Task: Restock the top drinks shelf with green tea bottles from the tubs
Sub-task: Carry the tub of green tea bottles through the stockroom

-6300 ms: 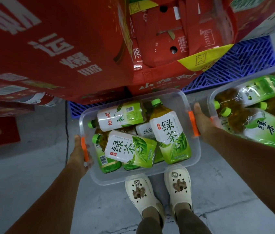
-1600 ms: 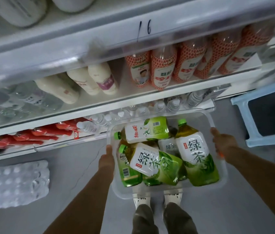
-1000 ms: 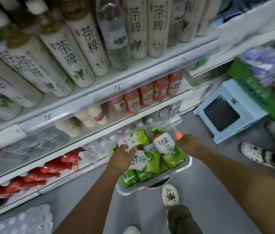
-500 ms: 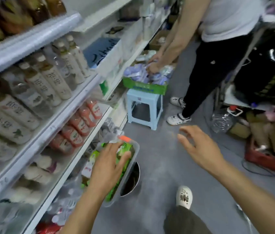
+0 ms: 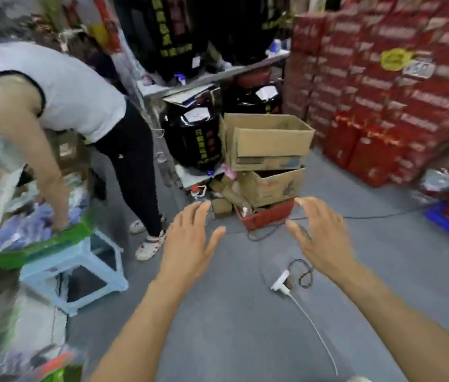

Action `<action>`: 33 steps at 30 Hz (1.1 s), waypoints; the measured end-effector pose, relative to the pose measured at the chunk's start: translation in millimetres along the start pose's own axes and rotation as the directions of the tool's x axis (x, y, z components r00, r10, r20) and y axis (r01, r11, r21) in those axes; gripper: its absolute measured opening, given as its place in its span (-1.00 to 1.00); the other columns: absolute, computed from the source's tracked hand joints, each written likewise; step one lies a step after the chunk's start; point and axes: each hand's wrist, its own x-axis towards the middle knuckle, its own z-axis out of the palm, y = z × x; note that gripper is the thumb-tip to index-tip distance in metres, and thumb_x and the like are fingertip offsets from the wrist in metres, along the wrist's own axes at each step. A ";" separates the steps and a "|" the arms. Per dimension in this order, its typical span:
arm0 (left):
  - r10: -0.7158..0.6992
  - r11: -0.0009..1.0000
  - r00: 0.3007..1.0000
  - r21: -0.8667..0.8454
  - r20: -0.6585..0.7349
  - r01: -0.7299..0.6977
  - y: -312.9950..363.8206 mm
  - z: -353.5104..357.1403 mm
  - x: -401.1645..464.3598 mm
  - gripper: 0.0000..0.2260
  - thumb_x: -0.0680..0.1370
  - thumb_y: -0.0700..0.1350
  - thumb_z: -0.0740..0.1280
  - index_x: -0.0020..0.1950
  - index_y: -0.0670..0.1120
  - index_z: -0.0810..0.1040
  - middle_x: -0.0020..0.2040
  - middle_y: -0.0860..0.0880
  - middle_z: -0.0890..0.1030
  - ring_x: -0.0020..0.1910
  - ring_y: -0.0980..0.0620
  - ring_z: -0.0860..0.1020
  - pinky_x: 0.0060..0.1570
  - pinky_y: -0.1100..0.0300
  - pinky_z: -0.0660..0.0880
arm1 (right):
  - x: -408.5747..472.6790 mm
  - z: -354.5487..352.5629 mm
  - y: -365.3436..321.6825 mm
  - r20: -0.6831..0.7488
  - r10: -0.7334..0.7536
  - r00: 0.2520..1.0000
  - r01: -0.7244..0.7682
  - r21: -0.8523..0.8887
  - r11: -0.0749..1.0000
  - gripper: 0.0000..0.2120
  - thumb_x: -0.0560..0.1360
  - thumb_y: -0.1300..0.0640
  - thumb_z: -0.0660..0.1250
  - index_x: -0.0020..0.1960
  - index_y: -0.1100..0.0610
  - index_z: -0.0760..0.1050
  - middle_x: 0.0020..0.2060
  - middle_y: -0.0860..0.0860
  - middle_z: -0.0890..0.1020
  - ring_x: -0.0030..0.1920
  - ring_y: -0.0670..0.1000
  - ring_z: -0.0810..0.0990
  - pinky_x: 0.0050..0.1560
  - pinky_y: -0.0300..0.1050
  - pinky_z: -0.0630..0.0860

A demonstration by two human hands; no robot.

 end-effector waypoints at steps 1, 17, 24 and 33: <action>0.039 0.999 0.999 0.013 0.034 -0.040 26.0 11.0 20.3 -0.31 0.58 0.31 -0.04 0.53 -0.12 0.34 0.40 -0.13 0.45 0.31 -0.20 0.48 0.22 -0.11 0.48 | 3.0 -14.5 28.3 -0.011 0.049 0.999 -0.049 -0.025 0.998 -0.51 0.55 -0.17 0.16 0.38 0.06 0.42 0.32 0.04 0.49 0.30 0.15 0.48 0.21 0.14 0.39; 0.574 0.817 0.758 -0.153 0.309 -0.556 472.5 215.3 202.3 -0.45 0.64 0.22 0.18 0.57 -0.01 0.27 0.42 -0.05 0.43 0.36 -0.14 0.43 0.21 -0.02 0.41 | -27.4 -264.7 422.3 -0.182 0.562 0.807 -0.590 -0.303 0.749 -0.51 0.58 -0.10 0.25 0.44 0.07 0.34 0.26 0.08 0.46 0.24 0.21 0.47 0.01 0.12 0.51; 0.746 0.653 0.502 -0.334 0.437 -0.680 644.3 284.1 225.1 -0.44 0.65 0.20 0.18 0.60 0.01 0.20 0.44 -0.10 0.39 0.41 -0.16 0.37 0.32 -0.04 0.37 | -79.1 -329.6 528.4 -0.220 0.798 0.561 -0.822 -0.262 0.506 -0.51 0.60 -0.08 0.25 0.46 0.08 0.32 0.36 0.11 0.42 0.35 0.20 0.39 0.22 0.10 0.41; 0.807 0.532 0.355 -0.320 0.471 -0.784 805.5 375.2 272.2 -0.43 0.66 0.22 0.14 0.58 -0.05 0.22 0.40 -0.08 0.40 0.42 -0.10 0.37 0.28 -0.07 0.39 | -94.9 -378.7 672.5 -0.274 0.886 0.374 -0.922 -0.215 0.323 -0.51 0.60 -0.10 0.23 0.45 0.09 0.33 0.31 0.13 0.46 0.34 0.18 0.39 0.19 0.08 0.43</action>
